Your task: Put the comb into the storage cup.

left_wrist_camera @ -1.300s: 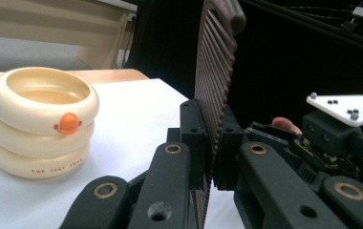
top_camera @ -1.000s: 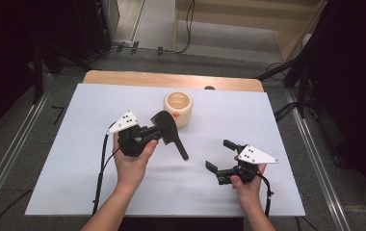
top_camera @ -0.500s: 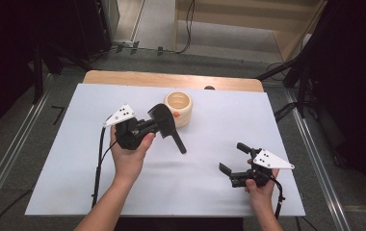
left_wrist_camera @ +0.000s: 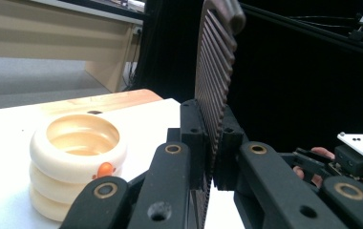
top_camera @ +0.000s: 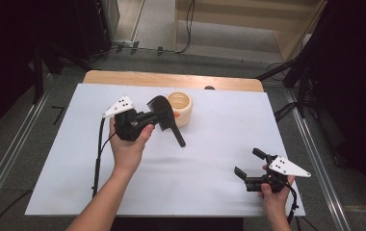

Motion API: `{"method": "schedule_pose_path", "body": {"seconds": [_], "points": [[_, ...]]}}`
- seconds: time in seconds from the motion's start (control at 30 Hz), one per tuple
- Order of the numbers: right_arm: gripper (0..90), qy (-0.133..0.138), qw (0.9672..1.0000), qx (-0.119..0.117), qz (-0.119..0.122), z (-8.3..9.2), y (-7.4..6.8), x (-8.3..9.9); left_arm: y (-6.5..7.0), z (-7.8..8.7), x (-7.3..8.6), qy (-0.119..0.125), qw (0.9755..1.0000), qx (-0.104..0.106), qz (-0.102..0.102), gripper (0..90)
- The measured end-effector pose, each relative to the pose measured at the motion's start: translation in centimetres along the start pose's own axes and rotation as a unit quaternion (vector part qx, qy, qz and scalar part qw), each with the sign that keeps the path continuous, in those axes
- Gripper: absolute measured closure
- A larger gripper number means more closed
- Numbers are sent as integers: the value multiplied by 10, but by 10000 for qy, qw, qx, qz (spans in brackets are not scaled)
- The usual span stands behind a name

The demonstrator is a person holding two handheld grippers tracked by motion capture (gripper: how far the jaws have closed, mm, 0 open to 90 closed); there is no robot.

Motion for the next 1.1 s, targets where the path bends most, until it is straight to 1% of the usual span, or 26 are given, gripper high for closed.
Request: {"method": "schedule_pose_path", "body": {"seconds": [0.1, 0.3, 0.53, 0.57, 0.6, 0.7, 0.83, 0.93, 1.1], "points": [[0, -21, 10000, 32, -16, 3, 2, 3, -2, 0, -2, 29, 10000, 17, 37, 859], [0, -81, 9999, 103, -13, 13, 9, 9, -5, 0, -6, 45, 10000, 29, -33, 860], [0, -82, 9997, 222, -31, 24, 17, 13, -12, 2, -15, 122, 9999, -43, -11, 860], [0, -76, 9997, 219, -9, 25, 18, 13, -14, 2, -16, 118, 9999, -55, -38, 860], [0, -76, 9997, 219, -9, 25, 18, 13, -15, 2, -17, 138, 9999, -58, -19, 860], [0, -103, 9996, 279, -16, 28, 21, 15, -18, 3, -21, 153, 9998, -93, -22, 860], [0, -72, 9994, 347, -36, 30, 24, 15, -21, 1, -25, 171, 9998, -123, -28, 860], [0, -137, 9995, 300, 11, 28, 23, 17, -24, -1, -28, 177, 9998, -128, 1, 860], [0, -171, 9996, 228, 54, 26, 22, 18, -25, -6, -35, 191, 9997, -109, -64, 860]]}}
Point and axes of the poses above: each handheld gripper's, and its own axes: z roughly backward along the jaws, x roughly out of its underside, y roughly to its right, the point moved 6 cm from there along -z, roughly forward along the jaws
